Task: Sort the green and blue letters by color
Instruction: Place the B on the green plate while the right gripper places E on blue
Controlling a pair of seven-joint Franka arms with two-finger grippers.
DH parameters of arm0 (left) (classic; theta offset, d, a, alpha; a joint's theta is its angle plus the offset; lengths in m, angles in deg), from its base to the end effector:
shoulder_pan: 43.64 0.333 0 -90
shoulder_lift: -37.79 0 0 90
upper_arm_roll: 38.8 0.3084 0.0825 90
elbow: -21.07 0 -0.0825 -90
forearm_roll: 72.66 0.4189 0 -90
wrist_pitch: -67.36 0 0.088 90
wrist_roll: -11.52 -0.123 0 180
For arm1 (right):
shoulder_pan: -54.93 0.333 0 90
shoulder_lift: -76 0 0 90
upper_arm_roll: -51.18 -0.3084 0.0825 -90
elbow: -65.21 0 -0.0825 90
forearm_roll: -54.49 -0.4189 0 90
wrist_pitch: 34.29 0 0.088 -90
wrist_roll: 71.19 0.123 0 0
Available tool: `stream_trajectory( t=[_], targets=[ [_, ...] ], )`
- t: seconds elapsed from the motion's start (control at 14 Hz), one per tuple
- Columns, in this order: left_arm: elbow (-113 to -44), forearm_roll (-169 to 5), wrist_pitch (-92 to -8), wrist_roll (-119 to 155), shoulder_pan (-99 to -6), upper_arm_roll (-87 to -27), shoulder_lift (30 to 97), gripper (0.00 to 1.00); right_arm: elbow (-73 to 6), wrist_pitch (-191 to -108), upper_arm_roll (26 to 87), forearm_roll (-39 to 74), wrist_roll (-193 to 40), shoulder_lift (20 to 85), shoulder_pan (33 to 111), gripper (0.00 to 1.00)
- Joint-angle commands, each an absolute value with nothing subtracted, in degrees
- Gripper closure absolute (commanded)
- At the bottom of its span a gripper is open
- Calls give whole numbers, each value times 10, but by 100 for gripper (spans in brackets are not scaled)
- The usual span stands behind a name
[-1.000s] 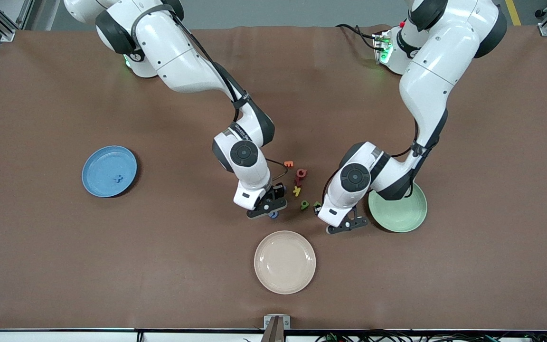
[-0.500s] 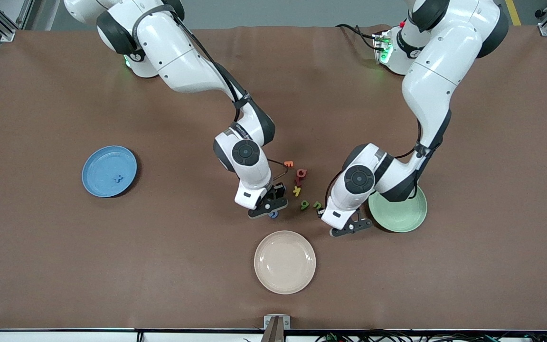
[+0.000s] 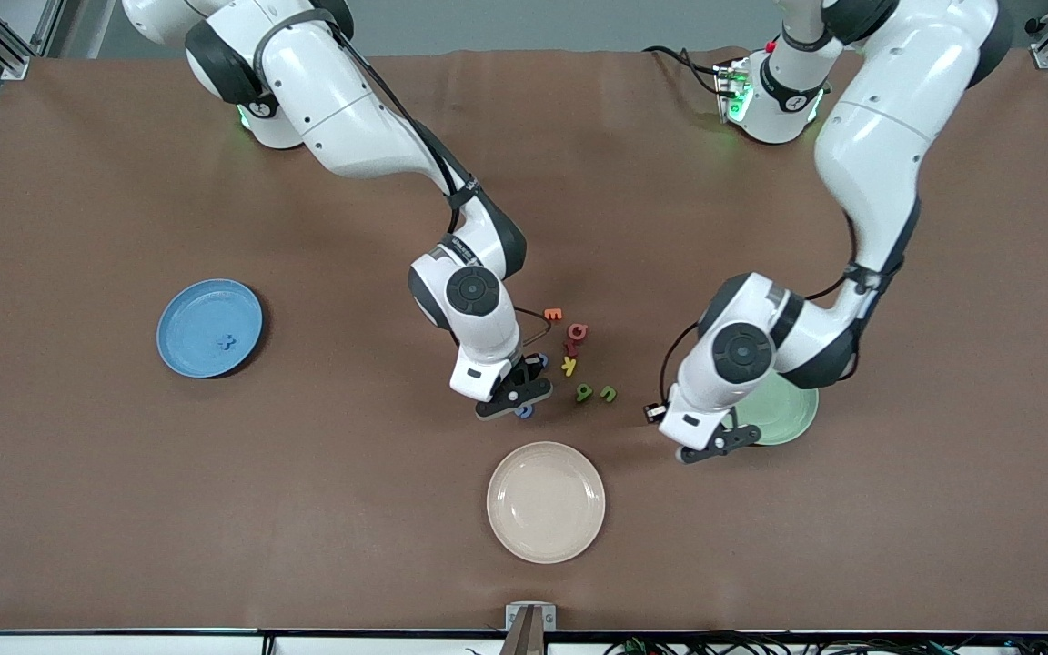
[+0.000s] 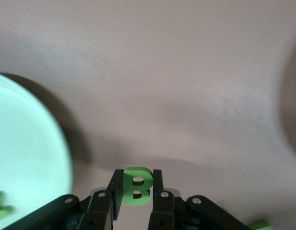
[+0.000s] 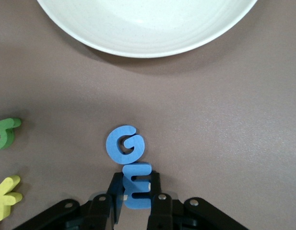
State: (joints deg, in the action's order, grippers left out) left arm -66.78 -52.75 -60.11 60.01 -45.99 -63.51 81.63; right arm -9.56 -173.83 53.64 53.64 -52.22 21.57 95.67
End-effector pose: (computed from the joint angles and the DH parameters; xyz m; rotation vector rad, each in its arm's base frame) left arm 0.6722 -0.2834 0.1906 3.0938 0.4188 -0.0094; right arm 0.6110 0.4918 0.1397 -3.0174 -0.5300 -0.2610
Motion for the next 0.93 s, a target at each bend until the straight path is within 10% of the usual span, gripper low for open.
stream_trajectory(
  t=[0.0,0.36,0.86],
  targets=[
    [-758,-525,-602,547,-394,-663,752,82,-90,-1718,538,542,-513,222,941,100],
    [-825,-521,-602,465,-331,-666,716,81,-133,-1530,537,540,-656,325,856,100],
    [-871,-491,-618,426,-280,-667,705,81,-504,-1584,539,548,-997,590,671,100]
  ],
)
